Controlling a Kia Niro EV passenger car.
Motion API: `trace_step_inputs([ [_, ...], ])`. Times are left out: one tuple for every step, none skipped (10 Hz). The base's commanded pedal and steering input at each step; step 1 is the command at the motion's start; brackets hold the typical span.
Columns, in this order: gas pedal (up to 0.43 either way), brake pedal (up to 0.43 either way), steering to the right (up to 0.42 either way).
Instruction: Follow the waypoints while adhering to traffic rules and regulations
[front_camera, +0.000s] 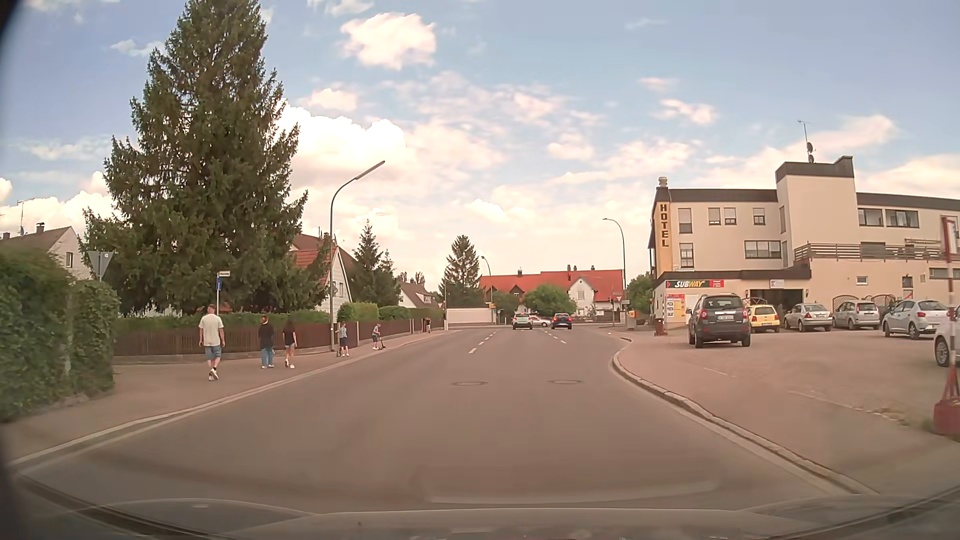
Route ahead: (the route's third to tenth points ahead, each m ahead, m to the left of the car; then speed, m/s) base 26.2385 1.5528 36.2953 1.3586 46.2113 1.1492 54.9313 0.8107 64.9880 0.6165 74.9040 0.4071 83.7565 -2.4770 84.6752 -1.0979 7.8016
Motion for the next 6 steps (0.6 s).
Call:
trace_step_inputs([
  [0.000,0.195,0.012],
  [0.000,0.183,0.012],
  [0.000,0.177,0.014],
  [0.000,0.177,0.015],
  [0.000,0.177,0.018],
  [0.000,0.177,0.021],
])
